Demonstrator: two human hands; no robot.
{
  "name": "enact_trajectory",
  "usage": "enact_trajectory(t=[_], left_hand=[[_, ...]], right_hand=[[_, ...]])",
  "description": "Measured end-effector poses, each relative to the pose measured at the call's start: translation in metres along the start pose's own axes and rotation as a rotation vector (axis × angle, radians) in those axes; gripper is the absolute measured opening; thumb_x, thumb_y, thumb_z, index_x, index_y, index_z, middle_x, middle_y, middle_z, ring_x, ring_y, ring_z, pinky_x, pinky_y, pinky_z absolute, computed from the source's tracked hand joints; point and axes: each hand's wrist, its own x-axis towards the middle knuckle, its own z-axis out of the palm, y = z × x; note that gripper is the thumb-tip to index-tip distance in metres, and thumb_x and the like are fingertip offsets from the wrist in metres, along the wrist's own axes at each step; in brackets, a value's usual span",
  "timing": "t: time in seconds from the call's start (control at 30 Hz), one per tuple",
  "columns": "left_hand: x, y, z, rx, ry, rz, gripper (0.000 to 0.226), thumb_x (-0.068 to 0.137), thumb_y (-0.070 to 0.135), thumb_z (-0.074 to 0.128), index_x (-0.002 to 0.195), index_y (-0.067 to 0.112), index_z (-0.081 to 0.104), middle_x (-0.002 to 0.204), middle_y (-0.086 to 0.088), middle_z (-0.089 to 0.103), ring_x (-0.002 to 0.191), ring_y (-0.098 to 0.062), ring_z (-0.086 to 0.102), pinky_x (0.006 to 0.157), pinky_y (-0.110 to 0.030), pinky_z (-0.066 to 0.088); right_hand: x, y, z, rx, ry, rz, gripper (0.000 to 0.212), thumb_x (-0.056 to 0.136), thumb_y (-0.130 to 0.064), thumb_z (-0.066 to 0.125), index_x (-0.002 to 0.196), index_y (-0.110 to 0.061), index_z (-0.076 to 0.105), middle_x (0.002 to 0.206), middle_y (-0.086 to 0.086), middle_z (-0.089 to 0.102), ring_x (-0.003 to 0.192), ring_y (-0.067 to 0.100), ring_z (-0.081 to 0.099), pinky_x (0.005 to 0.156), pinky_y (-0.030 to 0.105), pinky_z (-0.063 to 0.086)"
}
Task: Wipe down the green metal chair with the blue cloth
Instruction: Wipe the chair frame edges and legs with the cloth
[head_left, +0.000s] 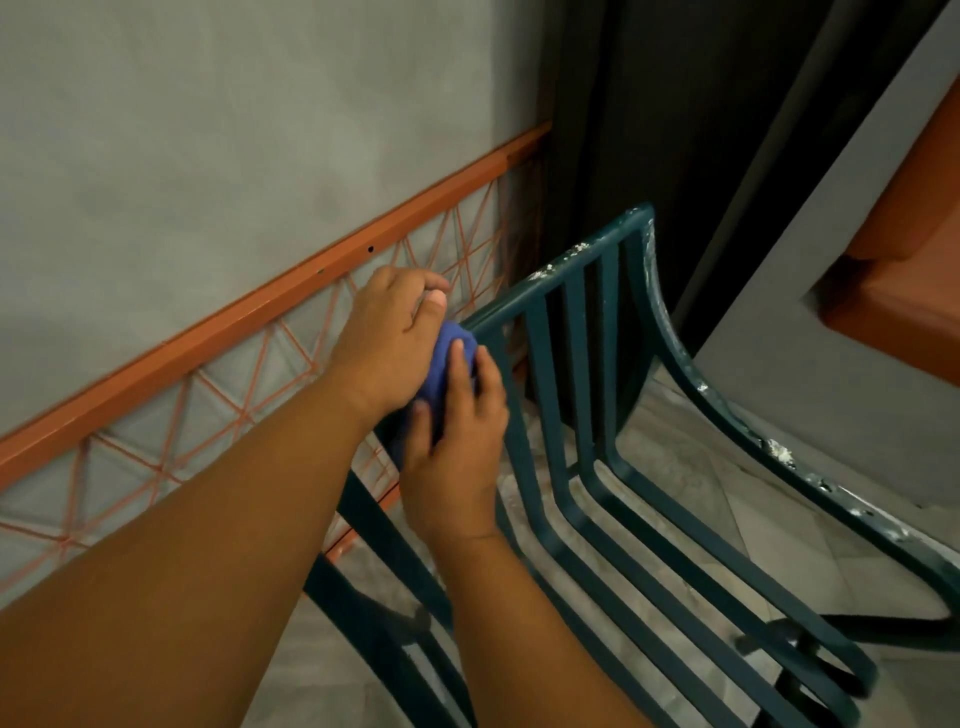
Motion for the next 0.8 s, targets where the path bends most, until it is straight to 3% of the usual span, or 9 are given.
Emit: enact_trajectory(t=[0.1, 0.2, 0.3, 0.37, 0.5, 0.57, 0.67, 0.73, 0.8], left_hand=[[0.015, 0.005, 0.006, -0.022, -0.014, 0.004, 0.025, 0.098, 0.020, 0.042, 0.115, 0.015, 0.059, 0.120, -0.007, 0.049, 0.111, -0.016, 0.048, 0.092, -0.021, 0.035], [0.028, 0.010, 0.014, -0.020, -0.038, 0.024, 0.025, 0.097, 0.022, 0.042, 0.115, 0.018, 0.059, 0.119, -0.002, 0.047, 0.109, -0.011, 0.045, 0.090, -0.020, 0.032], [0.042, 0.015, 0.024, -0.014, -0.077, 0.036, 0.025, 0.098, 0.023, 0.042, 0.117, 0.019, 0.058, 0.120, 0.000, 0.046, 0.110, -0.011, 0.044, 0.092, -0.023, 0.032], [0.049, 0.018, 0.034, -0.025, -0.079, 0.014, 0.026, 0.098, 0.023, 0.041, 0.117, 0.018, 0.057, 0.119, 0.001, 0.045, 0.112, -0.014, 0.045, 0.091, -0.023, 0.032], [0.056, 0.016, 0.048, 0.015, -0.061, -0.063, 0.028, 0.098, 0.022, 0.040, 0.118, 0.014, 0.057, 0.122, -0.009, 0.047, 0.114, -0.023, 0.046, 0.093, -0.030, 0.037], [0.056, 0.013, 0.050, 0.046, -0.029, -0.066, 0.028, 0.098, 0.021, 0.038, 0.117, 0.011, 0.056, 0.121, -0.013, 0.048, 0.112, -0.027, 0.046, 0.094, -0.036, 0.039], [0.050, 0.014, 0.050, 0.092, 0.039, -0.032, 0.029, 0.097, 0.018, 0.037, 0.117, 0.009, 0.055, 0.119, -0.013, 0.050, 0.110, -0.026, 0.047, 0.091, -0.033, 0.038], [0.050, 0.015, 0.050, 0.112, 0.071, -0.046, 0.029, 0.097, 0.018, 0.038, 0.119, 0.008, 0.054, 0.121, -0.013, 0.051, 0.111, -0.026, 0.048, 0.093, -0.033, 0.038], [0.051, 0.015, 0.050, 0.097, 0.075, -0.102, 0.031, 0.096, 0.018, 0.038, 0.122, 0.009, 0.052, 0.123, -0.013, 0.050, 0.112, -0.025, 0.047, 0.093, -0.033, 0.038]], right_hand=[[-0.008, 0.020, 0.010, -0.138, -0.024, 0.010, 0.061, 0.096, -0.021, 0.049, 0.150, -0.024, 0.021, 0.155, 0.005, 0.017, 0.134, 0.018, 0.022, 0.108, 0.025, 0.026], [-0.010, 0.051, 0.002, -0.137, -0.100, 0.353, 0.050, 0.096, -0.016, 0.050, 0.144, -0.019, 0.036, 0.144, 0.003, 0.033, 0.129, 0.016, 0.031, 0.106, 0.028, 0.037], [0.005, 0.069, -0.025, 0.217, -0.088, 0.774, 0.022, 0.092, -0.011, 0.054, 0.101, -0.029, 0.062, 0.111, 0.001, 0.063, 0.097, 0.011, 0.060, 0.076, 0.021, 0.050], [0.023, 0.064, -0.042, 0.406, 0.063, 0.838, 0.021, 0.090, -0.010, 0.057, 0.084, -0.030, 0.061, 0.092, -0.002, 0.067, 0.082, 0.011, 0.064, 0.065, 0.020, 0.049], [0.057, 0.029, -0.059, 0.511, 0.232, 0.540, 0.020, 0.084, -0.013, 0.061, 0.081, -0.032, 0.067, 0.083, -0.008, 0.069, 0.077, 0.007, 0.067, 0.064, 0.020, 0.053], [0.074, 0.014, -0.064, 0.482, 0.331, 0.290, 0.021, 0.084, -0.018, 0.058, 0.096, -0.032, 0.065, 0.096, -0.012, 0.065, 0.090, 0.002, 0.063, 0.073, 0.017, 0.053], [0.103, 0.003, -0.069, 0.185, 0.404, -0.056, 0.037, 0.089, -0.013, 0.054, 0.125, -0.019, 0.058, 0.128, -0.002, 0.055, 0.118, 0.006, 0.050, 0.099, 0.017, 0.041], [0.120, 0.001, -0.068, -0.045, 0.257, -0.188, 0.042, 0.090, -0.012, 0.055, 0.131, -0.015, 0.056, 0.139, 0.003, 0.049, 0.129, 0.013, 0.041, 0.110, 0.023, 0.030], [0.133, 0.007, -0.065, -0.356, -0.003, -0.281, 0.038, 0.093, -0.022, 0.053, 0.131, -0.021, 0.057, 0.143, 0.000, 0.048, 0.137, 0.019, 0.033, 0.116, 0.040, 0.021]])
